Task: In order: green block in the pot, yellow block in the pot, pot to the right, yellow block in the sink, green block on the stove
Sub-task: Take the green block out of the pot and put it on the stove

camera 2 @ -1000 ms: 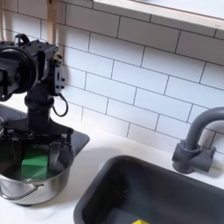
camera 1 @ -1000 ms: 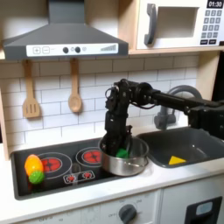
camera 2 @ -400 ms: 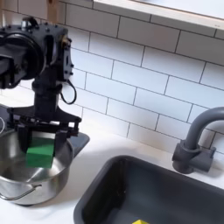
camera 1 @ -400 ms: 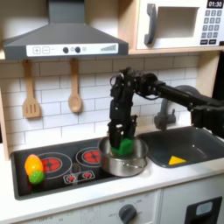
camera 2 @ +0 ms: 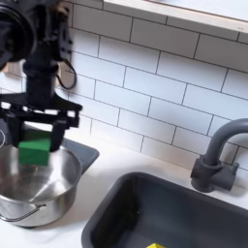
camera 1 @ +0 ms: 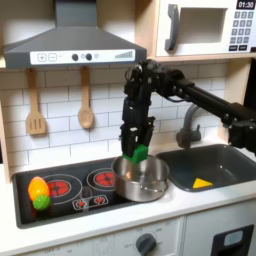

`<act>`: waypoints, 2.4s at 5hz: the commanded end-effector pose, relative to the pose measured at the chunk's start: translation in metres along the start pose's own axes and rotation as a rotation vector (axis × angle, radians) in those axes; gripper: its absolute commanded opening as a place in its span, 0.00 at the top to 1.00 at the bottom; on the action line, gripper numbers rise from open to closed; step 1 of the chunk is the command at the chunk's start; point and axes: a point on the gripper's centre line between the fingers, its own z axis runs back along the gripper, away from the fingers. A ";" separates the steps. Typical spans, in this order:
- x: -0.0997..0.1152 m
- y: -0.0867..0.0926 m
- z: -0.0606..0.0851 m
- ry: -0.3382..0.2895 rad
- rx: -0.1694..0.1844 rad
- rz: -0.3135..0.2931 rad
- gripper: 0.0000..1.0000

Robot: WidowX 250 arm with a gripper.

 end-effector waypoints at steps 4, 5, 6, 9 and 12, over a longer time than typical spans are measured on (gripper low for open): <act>0.023 0.077 0.008 -0.128 0.089 0.126 1.00; 0.026 0.086 -0.005 -0.126 0.089 0.135 1.00; 0.035 0.094 -0.007 -0.160 0.082 0.141 1.00; 0.053 0.094 -0.033 -0.173 0.040 0.108 1.00; 0.051 0.088 -0.029 -0.173 0.021 0.078 0.00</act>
